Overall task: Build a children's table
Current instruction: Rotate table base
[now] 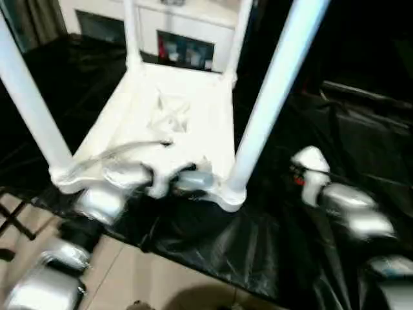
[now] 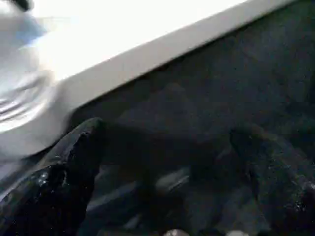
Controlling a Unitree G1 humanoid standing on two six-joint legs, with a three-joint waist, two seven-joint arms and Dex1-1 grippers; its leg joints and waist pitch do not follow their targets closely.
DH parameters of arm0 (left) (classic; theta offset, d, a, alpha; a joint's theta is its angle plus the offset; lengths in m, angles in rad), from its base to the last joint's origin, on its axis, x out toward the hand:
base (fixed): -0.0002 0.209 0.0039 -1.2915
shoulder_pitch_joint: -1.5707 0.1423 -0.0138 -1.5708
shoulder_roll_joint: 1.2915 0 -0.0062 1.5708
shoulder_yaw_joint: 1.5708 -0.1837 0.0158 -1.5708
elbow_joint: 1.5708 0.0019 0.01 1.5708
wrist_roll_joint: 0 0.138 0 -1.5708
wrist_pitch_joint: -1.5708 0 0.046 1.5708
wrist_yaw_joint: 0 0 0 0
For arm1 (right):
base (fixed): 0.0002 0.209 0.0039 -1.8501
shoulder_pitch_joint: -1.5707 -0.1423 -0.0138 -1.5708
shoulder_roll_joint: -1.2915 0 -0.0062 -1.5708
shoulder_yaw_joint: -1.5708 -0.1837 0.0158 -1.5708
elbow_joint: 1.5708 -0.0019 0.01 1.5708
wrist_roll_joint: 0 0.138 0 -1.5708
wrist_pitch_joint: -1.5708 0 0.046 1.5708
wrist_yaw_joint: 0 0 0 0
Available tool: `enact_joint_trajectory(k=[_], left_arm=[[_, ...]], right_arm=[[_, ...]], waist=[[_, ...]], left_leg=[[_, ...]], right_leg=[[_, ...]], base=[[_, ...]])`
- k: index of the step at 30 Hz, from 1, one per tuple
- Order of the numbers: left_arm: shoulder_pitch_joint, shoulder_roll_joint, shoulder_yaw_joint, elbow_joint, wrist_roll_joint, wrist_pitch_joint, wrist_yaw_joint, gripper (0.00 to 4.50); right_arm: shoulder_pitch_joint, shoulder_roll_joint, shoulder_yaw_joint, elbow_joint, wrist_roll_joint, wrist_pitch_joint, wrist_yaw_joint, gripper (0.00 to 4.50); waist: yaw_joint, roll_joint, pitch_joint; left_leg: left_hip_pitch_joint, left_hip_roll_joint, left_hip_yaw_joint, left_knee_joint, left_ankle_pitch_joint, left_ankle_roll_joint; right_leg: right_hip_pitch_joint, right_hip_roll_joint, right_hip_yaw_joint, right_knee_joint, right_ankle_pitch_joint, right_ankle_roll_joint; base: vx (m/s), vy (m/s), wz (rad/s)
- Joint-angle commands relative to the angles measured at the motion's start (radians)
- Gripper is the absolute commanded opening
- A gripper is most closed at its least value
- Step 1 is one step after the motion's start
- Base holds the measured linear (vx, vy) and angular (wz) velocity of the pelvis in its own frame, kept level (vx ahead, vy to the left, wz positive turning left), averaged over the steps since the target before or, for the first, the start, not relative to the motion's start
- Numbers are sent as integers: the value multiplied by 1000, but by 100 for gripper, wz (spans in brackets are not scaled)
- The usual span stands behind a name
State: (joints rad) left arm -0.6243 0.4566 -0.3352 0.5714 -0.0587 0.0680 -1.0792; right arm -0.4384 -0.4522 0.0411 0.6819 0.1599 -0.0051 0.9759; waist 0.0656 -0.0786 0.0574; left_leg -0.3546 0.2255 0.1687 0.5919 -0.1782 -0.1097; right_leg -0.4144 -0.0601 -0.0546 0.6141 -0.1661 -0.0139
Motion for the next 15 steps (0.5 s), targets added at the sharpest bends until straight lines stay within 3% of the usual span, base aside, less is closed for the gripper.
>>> enact_joint_trajectory(k=[1,3,10,11,14,15], left_arm=[[-32,0,-31,47,22,-6,-42,334],[-38,1,-30,61,25,-14,-42,324],[-89,-42,-11,194,19,-92,-75,276],[-100,-50,-18,214,28,-98,-99,268],[-110,-57,-28,235,29,-94,-138,240],[-115,-59,-31,244,33,-96,-141,240]], right_arm=[[55,-55,36,-159,47,81,113,450],[72,-70,44,-197,58,102,135,450],[140,-116,63,-361,90,202,204,450],[147,-125,69,-385,93,221,214,450],[162,-140,75,-431,105,263,224,450],[166,-145,77,-444,107,273,224,450]], waist=[[5,24,-64],[8,23,-67],[23,22,-65],[24,28,-63],[29,25,-62],[29,29,-63]], left_leg=[[6,2,7,-72,-284,34],[5,1,6,-70,-272,39],[5,-1,7,-67,-268,37],[7,-1,7,-68,-275,34],[9,0,6,-71,-284,32],[7,1,4,-71,-286,29]], right_leg=[[57,-52,36,-81,-271,-187],[60,-55,35,-76,-252,-198],[57,-59,33,-88,-347,-161],[55,-59,33,-94,-367,-158],[53,-60,34,-96,-388,-148],[55,-61,33,-95,-383,-148]], base=[[0,0,0],[0,0,0],[0,0,0],[0,0,0],[0,0,0],[0,0,0]])
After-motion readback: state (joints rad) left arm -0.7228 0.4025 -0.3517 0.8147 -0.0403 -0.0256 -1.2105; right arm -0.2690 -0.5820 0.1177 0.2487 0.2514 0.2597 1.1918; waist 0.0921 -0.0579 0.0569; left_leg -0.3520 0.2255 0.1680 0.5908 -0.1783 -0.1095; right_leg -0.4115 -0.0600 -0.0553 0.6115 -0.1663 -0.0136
